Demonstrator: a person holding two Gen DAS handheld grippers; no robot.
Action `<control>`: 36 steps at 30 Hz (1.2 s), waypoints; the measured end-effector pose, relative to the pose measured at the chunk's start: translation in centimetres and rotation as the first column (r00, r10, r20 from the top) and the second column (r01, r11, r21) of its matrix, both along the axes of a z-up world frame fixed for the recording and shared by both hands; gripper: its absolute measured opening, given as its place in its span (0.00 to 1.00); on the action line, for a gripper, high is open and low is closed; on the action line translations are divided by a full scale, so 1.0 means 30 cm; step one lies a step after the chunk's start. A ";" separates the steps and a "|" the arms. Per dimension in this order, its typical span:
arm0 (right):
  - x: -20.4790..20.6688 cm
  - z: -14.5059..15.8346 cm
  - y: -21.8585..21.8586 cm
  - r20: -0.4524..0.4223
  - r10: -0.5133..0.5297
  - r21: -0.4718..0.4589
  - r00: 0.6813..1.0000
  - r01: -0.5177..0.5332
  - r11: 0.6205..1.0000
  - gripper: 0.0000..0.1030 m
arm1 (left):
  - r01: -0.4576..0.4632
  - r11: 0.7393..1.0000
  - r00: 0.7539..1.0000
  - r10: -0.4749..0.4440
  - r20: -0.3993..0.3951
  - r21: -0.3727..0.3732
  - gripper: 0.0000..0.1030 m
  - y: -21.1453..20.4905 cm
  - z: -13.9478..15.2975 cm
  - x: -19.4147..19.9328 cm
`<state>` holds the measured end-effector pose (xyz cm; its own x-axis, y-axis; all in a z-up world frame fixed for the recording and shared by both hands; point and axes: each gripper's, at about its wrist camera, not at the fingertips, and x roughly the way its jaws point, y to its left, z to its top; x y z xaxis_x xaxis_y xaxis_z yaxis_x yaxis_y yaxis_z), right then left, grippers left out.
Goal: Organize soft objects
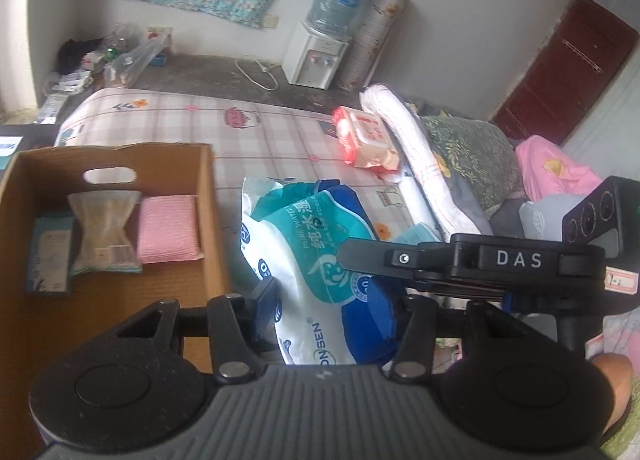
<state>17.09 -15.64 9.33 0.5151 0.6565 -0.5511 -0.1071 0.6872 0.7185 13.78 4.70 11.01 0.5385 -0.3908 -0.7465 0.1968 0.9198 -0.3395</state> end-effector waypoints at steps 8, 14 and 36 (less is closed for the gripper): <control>0.049 -0.060 0.368 -0.058 0.162 -0.055 0.985 -0.165 0.985 0.39 | -0.158 0.987 0.984 0.155 -0.083 -0.021 0.48 0.319 -0.101 -0.046; 0.087 -0.104 0.473 -0.036 0.166 -0.211 0.985 -0.170 0.963 0.41 | -0.119 0.993 0.975 0.115 -0.188 -0.010 0.48 0.370 -0.253 0.038; -0.184 -0.242 -0.060 0.028 -0.137 0.066 0.990 0.135 0.989 0.41 | -0.076 0.992 0.895 0.113 -0.432 0.102 0.47 0.297 -0.583 0.220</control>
